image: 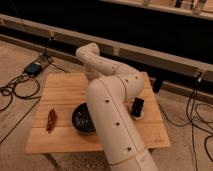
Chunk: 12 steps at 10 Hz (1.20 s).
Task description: Stand the bottle upright
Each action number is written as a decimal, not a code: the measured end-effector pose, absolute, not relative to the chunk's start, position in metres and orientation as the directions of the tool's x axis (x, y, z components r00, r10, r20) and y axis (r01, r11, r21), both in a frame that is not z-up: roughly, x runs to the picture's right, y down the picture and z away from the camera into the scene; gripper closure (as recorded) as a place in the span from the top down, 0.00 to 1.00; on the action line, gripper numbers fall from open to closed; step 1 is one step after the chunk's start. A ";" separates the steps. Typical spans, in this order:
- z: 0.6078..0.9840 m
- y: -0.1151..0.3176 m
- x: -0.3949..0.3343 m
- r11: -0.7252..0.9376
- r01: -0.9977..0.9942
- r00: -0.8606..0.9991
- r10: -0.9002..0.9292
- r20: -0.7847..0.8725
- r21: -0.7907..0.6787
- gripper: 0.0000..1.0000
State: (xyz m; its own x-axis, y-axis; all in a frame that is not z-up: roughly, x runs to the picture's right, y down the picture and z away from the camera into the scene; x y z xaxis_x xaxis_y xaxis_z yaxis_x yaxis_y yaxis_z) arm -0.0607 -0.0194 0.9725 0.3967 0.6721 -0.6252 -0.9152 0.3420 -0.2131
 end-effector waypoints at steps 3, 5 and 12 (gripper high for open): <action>0.986 -0.021 -0.061 0.359 -0.902 0.429 0.672 -0.603 -0.242 0.65; 0.995 -0.023 -0.064 0.365 -0.895 0.444 0.678 -0.586 -0.256 0.65; 1.016 -0.030 -0.077 0.387 -0.895 0.442 0.711 -0.547 -0.221 0.65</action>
State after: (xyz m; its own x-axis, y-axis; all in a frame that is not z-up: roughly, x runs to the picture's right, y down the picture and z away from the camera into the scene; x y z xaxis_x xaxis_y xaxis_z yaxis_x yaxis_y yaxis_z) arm -0.0768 -0.0297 1.0161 0.4425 0.7106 -0.5471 -0.8951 0.3873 -0.2210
